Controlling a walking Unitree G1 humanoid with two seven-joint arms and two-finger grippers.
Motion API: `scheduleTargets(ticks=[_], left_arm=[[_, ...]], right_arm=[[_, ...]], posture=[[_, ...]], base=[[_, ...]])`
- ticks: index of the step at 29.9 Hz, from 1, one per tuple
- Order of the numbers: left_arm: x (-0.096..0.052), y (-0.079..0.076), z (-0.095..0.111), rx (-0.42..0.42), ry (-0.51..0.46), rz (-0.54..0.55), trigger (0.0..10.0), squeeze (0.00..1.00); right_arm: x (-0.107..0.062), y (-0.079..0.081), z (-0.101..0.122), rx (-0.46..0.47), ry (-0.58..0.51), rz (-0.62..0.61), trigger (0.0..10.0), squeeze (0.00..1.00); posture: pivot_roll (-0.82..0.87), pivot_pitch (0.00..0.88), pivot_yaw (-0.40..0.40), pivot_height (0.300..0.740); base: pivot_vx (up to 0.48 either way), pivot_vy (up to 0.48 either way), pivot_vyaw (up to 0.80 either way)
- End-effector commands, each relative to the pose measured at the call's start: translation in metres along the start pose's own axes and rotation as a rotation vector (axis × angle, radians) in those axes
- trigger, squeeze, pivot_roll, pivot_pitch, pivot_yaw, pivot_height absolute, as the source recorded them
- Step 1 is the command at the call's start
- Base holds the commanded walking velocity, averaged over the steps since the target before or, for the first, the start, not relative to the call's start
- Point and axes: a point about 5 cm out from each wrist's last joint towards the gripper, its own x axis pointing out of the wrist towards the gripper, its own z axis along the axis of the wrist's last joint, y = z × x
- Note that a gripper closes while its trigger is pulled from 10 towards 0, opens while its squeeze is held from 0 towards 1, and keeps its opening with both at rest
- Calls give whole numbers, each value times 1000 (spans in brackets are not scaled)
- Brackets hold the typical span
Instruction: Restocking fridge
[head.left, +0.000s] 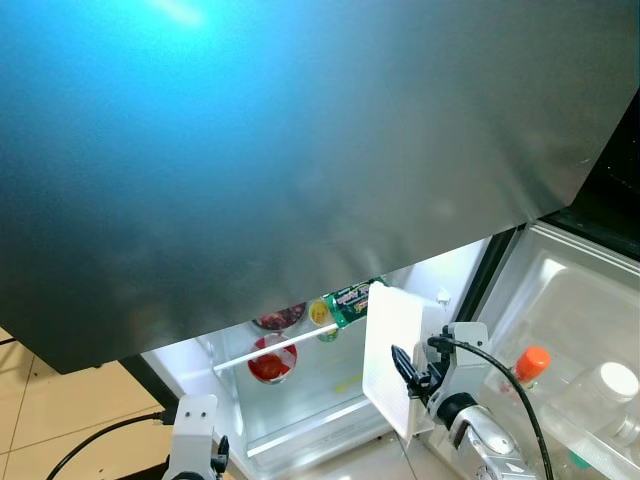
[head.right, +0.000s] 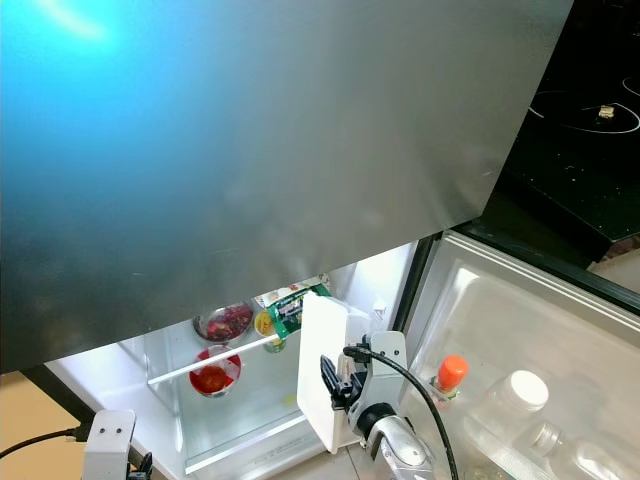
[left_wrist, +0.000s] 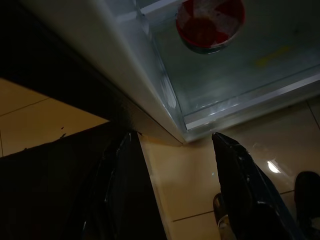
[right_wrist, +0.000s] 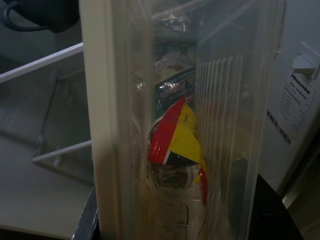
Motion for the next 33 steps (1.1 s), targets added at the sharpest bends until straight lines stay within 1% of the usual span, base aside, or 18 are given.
scheduleTargets(ticks=[1, 6, 9, 10, 15, 27, 33], left_arm=[[-1, 3, -9, 12, 25, 10, 10000, 0], [-1, 3, -9, 14, 24, 9, 10000, 0], [0, 3, -9, 13, 23, 9, 10000, 0], [0, 3, -9, 13, 23, 9, 10000, 0], [1, 3, -8, 14, 21, 7, 10000, 0], [1, 2, -7, 14, 15, 2, 10000, 0], [1, 2, -7, 13, 14, 0, 10000, 0]], right_arm=[[0, 0, 4, -11, -12, 2, 10000, 0], [0, -2, 4, -10, -12, -1, 10000, 0], [0, -3, 4, -8, -12, -3, 10000, 0], [0, -3, 4, -8, -12, -3, 10000, 0], [0, -3, 4, -10, -9, -4, 10000, 0], [0, -3, 3, -22, -1, 4, 10000, 0], [0, -3, 3, -31, 3, 14, 10000, 0]], posture=[[-65, 138, 57, 703], [-65, 138, 57, 683], [-65, 138, 57, 663], [-65, 138, 57, 663], [-64, 135, 58, 633], [-65, 134, 59, 581], [-65, 134, 57, 581]], base=[[0, 0, 0], [0, 0, 0], [0, 0, 0], [0, 0, 0], [0, 0, 0], [0, 0, 0], [0, 0, 0]])
